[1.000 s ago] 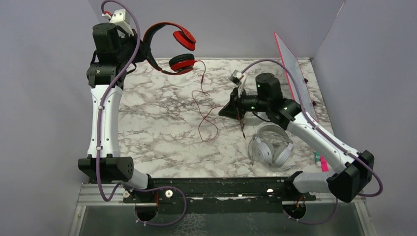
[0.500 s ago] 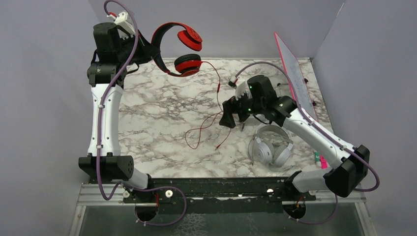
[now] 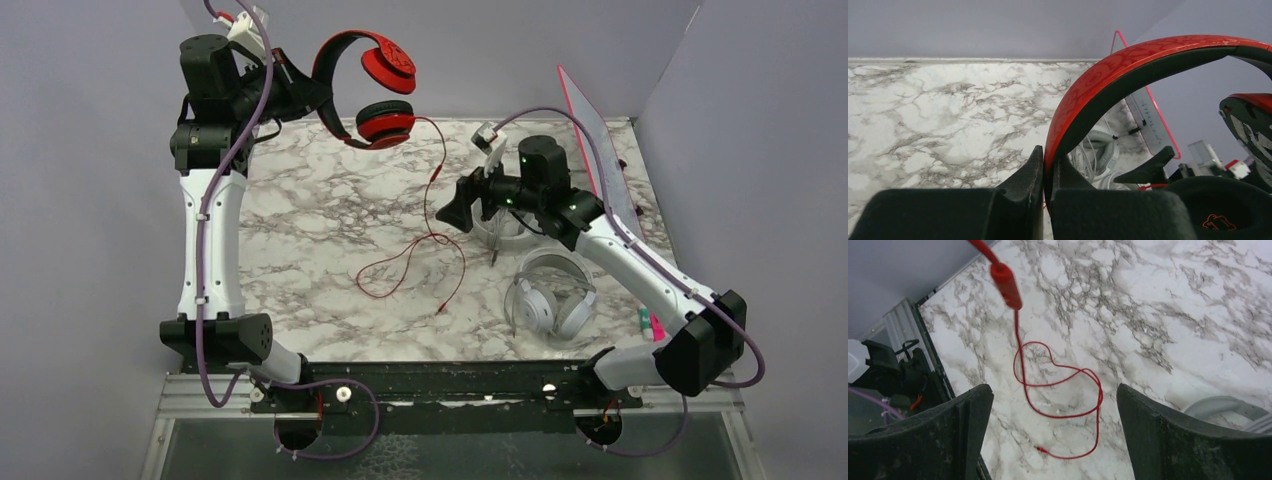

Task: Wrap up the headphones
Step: Wrap the headphones cable around the headphones.

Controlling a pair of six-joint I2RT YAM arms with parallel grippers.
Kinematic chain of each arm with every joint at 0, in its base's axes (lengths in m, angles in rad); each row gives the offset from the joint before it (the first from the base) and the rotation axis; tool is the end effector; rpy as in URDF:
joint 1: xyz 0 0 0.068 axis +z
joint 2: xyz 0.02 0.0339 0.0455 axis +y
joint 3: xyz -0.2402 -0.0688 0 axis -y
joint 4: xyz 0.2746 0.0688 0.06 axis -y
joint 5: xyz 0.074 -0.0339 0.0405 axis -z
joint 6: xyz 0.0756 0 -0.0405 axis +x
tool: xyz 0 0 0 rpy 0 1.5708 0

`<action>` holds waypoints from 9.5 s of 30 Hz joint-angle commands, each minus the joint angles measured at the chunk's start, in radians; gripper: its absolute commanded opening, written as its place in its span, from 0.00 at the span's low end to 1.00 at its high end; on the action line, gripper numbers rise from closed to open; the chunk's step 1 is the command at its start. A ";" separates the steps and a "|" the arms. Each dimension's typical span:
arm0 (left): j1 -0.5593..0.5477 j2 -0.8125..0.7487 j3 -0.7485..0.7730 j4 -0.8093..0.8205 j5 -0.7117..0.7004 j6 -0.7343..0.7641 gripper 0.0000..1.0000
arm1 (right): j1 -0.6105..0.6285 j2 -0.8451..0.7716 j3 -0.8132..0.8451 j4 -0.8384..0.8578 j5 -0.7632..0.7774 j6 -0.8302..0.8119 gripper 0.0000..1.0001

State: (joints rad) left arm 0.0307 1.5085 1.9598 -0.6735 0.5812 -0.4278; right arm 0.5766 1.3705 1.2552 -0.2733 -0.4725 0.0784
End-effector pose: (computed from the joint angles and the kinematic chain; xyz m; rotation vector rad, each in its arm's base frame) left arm 0.3609 -0.0304 0.4968 0.0098 1.8273 -0.8013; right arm 0.3020 0.2375 0.3234 -0.8045 1.8545 0.8857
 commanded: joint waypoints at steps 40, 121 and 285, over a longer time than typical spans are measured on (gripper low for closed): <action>-0.026 0.044 0.131 0.283 0.181 -0.338 0.00 | 0.001 0.372 -0.442 1.456 -0.392 0.258 0.72; -0.508 -0.047 -0.622 0.073 -1.370 0.148 0.00 | -0.110 0.479 0.966 -0.444 -0.337 -0.036 0.01; -0.345 0.030 -0.175 0.246 -0.863 -0.328 0.00 | 0.261 0.205 -0.031 0.657 -0.024 0.532 0.01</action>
State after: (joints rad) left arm -0.3378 1.5826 1.7161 -0.5201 -0.4042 -0.5770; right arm 0.8165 1.6028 1.3064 0.2203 -0.5854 0.5850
